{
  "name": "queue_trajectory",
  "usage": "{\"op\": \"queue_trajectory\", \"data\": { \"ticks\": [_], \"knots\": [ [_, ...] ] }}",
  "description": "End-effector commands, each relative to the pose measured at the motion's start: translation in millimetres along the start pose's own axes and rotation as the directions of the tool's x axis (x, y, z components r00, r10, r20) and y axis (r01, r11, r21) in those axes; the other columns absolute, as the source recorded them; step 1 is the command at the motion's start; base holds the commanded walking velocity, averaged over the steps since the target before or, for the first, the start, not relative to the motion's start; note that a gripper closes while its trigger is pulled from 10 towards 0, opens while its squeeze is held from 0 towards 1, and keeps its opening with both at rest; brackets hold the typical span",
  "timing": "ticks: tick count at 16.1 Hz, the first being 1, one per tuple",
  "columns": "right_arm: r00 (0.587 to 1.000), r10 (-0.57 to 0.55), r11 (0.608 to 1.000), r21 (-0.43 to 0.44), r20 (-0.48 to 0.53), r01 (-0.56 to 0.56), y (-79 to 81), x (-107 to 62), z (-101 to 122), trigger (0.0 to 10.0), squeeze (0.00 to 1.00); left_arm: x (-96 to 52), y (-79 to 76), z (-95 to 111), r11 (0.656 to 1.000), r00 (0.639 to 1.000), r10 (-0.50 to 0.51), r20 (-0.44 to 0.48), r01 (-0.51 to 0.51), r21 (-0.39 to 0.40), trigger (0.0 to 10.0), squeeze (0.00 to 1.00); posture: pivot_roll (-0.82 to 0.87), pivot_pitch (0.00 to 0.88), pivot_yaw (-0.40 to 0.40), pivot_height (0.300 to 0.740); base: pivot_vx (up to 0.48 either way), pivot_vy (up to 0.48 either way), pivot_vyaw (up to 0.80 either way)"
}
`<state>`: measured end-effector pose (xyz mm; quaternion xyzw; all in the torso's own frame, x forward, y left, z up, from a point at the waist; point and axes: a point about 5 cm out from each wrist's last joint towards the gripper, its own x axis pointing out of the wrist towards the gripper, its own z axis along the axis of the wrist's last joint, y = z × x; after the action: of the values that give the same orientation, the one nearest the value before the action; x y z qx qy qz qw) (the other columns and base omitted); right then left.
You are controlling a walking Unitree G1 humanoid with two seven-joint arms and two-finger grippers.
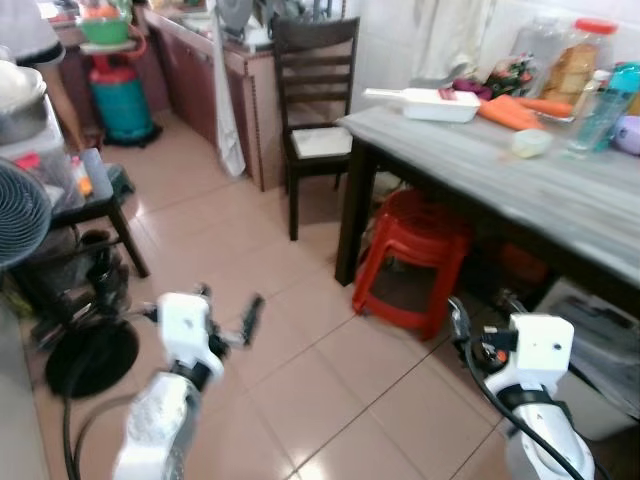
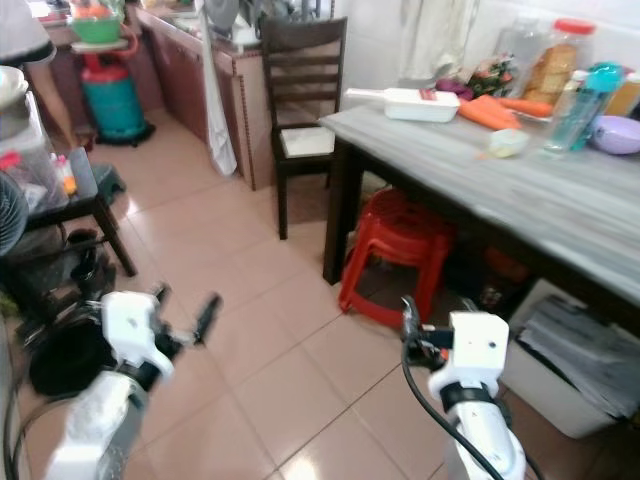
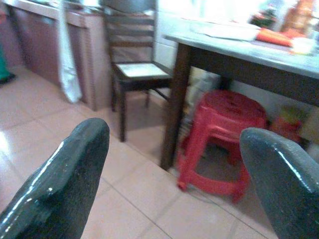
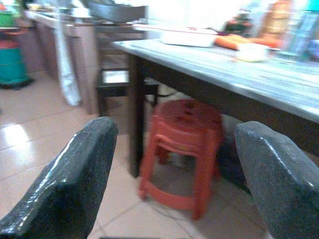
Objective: Setting the table
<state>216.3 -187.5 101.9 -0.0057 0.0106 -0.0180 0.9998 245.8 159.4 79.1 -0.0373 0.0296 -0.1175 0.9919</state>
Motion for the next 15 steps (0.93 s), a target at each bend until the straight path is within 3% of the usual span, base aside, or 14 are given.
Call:
{"op": "queue_trajectory", "data": {
  "ticks": [1,6,8,10,12,15],
  "knots": [
    [1.0,-0.004,1.0,0.012,-0.004,0.004,0.7,-0.6,0.6,10.0,0.0,1.7,2.0,5.0,1.0,1.0,-0.001,0.005,0.001,0.014,10.0,0.0,-0.02,0.0,-0.024,0.74,0.0,-0.398,-0.8],
    [1.0,0.014,0.999,0.033,-0.014,-0.014,4.5,2.0,-0.5,10.0,0.0,3.1,1.1,5.8,1.0,1.0,-0.009,-0.001,0.009,0.013,10.0,0.0,-0.02,0.0,-0.025,0.74,0.0,-0.395,-0.73],
    [0.999,0.04,0.997,0.061,-0.026,-0.039,7.3,1.4,-2.0,10.0,0.0,3.8,1.0,6.4,1.0,1.0,-0.01,-0.002,0.01,0.012,10.0,0.0,-0.02,0.0,-0.024,0.74,0.0,-0.398,0.0],
    [0.999,0.029,1.0,0.012,-0.04,-0.029,7.7,2.8,-3.3,10.0,0.0,3.7,0.8,6.9,1.0,1.0,-0.011,-0.003,0.011,0.012,10.0,0.0,-0.02,0.0,-0.025,0.74,0.0,-0.396,0.0],
    [0.998,0.058,0.993,0.103,-0.015,-0.056,13.1,3.7,-2.5,10.0,0.0,4.5,1.8,7.1,1.0,1.0,-0.01,-0.004,0.01,0.016,10.0,0.0,-0.02,0.0,-0.024,0.74,0.0,-0.39,0.0],
    [0.999,0.04,0.997,0.06,-0.028,-0.038,10.9,2.7,-5.3,10.0,0.0,5.7,3.4,7.4,1.0,1.0,0.002,-0.008,-0.002,0.016,10.0,0.0,-0.01,0.0,-0.025,0.74,0.0,-0.246,0.0]
  ]
}}
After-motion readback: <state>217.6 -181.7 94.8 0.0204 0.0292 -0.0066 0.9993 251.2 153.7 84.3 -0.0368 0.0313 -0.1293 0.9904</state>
